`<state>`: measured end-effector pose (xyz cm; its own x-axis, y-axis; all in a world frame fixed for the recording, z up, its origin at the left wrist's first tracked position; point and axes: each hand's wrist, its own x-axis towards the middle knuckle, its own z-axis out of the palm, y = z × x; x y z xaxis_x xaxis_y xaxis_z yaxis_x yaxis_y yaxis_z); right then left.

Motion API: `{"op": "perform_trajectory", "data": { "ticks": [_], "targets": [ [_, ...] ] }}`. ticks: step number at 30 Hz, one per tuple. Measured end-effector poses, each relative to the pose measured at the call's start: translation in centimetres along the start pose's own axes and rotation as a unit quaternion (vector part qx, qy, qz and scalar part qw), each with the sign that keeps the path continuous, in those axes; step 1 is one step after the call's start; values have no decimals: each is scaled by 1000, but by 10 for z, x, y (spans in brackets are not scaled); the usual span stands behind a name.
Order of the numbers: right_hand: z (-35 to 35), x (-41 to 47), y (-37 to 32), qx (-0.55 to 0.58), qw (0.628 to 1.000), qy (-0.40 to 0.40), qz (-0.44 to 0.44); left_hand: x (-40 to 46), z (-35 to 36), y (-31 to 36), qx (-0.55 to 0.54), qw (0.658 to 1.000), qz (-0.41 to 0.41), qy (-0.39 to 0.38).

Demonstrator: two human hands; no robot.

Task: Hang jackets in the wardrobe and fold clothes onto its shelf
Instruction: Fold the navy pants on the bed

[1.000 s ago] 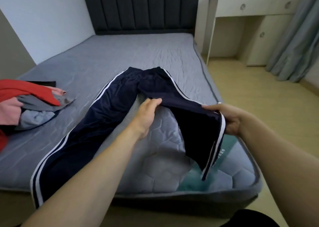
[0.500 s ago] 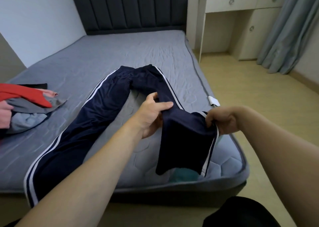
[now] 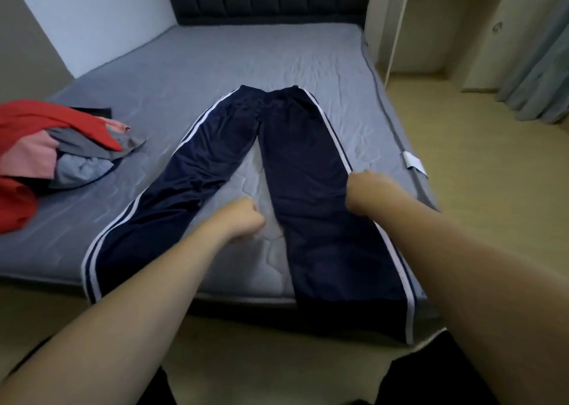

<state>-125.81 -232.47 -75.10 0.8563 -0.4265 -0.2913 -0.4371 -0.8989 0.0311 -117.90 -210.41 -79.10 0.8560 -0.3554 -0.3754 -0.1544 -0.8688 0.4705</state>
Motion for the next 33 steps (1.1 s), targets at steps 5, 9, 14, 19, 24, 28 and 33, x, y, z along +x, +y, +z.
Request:
{"op": "perform_trajectory", "data": {
  "ticks": [5,9,14,19,24,28,33],
  "targets": [
    [1,9,-145,259,952,-60,-150,2,-75,-122,49,964,-143,217],
    [23,5,-248,466,847,-242,-82,-11,-95,-231,-90,937,-281,189],
    [40,21,-315,559,784,-269,-10,-23,-91,-277,-190,951,-210,125],
    [63,32,-325,590,732,-336,63,-23,-101,-286,-241,938,-217,123],
    [73,30,-310,487,811,-322,31,-44,-95,-286,-233,941,-244,30],
    [57,30,-281,488,814,-312,19,-42,-113,-248,-328,931,-154,40],
    [41,29,-197,469,796,-383,7,-25,-137,-159,-449,893,-25,10]
  ]
}}
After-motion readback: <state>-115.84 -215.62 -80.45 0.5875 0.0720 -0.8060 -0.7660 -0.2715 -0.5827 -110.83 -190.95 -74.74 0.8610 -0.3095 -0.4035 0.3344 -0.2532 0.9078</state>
